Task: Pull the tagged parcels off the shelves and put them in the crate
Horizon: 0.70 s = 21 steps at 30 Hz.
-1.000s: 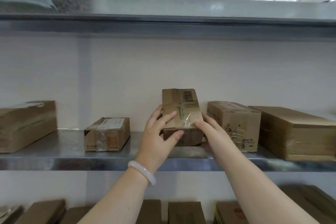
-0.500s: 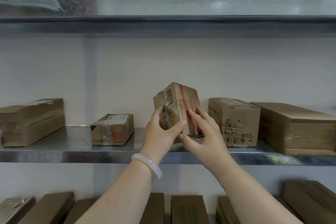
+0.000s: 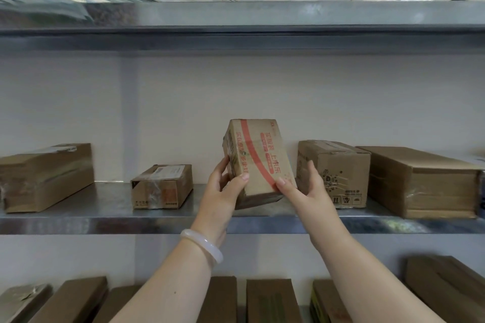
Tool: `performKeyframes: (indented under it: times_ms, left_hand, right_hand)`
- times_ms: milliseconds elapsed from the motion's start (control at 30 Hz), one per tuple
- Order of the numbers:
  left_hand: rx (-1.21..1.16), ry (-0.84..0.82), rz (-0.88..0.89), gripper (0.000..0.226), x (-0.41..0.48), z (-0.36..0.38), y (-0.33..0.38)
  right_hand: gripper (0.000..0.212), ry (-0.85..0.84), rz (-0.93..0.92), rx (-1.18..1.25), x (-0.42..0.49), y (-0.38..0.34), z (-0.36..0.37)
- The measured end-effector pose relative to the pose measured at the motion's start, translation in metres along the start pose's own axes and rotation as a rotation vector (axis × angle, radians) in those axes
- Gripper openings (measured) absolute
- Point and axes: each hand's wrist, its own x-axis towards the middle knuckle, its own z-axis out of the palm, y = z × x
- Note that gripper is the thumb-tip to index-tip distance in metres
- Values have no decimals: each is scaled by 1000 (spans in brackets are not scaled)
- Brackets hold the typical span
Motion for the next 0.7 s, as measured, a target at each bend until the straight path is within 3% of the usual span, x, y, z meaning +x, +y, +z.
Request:
performKeyframes:
  times_ms: [133,267,333,500,600,700]
  left_hand:
    - [80,-18,38,55,0,-1,-1]
    - [306,120,126,38,1,-6,-3]
    - [337,131,132,45,-2,-7,-1]
    - [317,84,140,87,-8,0,2]
    - [273,101,150,91,-11,1,3]
    - [124,63,123,80,-14,0,6]
  right_hand:
    - [53,-113,-115,-26,-4,1,7]
    - [56,-96,-176,-103,-5,1,12]
    - [53,-81,-230,-186,-8,5,14]
    - [41,-117,-355,-328,-19,11,25]
    - [39,-114,-415,-399,-22,10,26]
    - [39,10,-434,-360,-25,6,14]
